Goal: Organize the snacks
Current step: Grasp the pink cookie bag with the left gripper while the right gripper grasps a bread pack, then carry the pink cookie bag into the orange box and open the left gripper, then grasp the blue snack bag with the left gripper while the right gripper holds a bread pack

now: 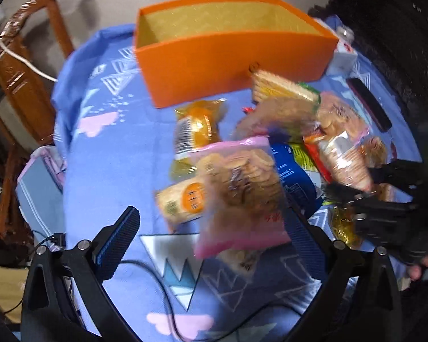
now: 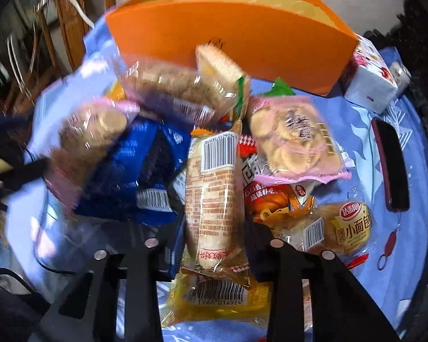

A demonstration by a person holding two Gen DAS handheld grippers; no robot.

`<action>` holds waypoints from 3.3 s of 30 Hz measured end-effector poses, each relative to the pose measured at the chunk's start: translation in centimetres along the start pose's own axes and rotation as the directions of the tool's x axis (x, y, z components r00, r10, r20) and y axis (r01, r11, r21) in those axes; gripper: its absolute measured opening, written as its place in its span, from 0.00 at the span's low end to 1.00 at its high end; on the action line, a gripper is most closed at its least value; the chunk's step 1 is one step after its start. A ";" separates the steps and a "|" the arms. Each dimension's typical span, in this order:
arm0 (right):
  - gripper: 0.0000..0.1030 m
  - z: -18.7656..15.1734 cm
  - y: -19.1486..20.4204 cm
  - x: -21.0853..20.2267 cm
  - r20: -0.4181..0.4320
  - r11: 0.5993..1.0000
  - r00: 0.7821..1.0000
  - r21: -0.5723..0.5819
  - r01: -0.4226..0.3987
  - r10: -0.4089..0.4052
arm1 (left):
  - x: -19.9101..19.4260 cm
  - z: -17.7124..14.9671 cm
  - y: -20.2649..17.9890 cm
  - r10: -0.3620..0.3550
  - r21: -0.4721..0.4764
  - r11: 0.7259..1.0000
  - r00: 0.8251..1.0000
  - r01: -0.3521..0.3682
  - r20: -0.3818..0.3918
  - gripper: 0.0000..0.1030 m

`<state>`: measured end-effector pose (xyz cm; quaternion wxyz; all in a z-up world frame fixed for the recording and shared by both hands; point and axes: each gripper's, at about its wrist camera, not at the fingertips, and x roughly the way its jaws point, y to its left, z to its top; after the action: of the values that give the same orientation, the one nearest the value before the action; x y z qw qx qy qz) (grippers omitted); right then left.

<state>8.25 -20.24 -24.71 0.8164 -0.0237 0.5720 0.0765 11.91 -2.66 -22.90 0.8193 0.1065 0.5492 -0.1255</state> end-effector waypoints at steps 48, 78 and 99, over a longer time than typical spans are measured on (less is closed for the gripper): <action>0.32 11.1 -5.2 -11.5 0.398 0.981 0.910 0.098 -0.169 0.117 | -8.4 16.7 4.1 -0.206 -0.048 0.972 0.928 0.232 0.312 0.44; 0.90 -1.1 -10.8 -7.4 0.111 0.964 0.992 0.265 0.022 -0.053 | -5.4 6.6 4.3 -0.047 -0.126 0.990 0.983 0.070 0.175 0.96; 0.88 -9.7 -11.2 -0.1 -0.012 0.959 1.000 0.284 -0.006 0.010 | -9.0 -1.0 1.6 -0.016 -0.100 0.995 0.993 0.028 0.120 0.96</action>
<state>0.89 -32.54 -28.53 0.8072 0.0956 0.5824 -0.0033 8.27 -0.04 -14.84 0.8534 0.0512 0.5063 -0.1126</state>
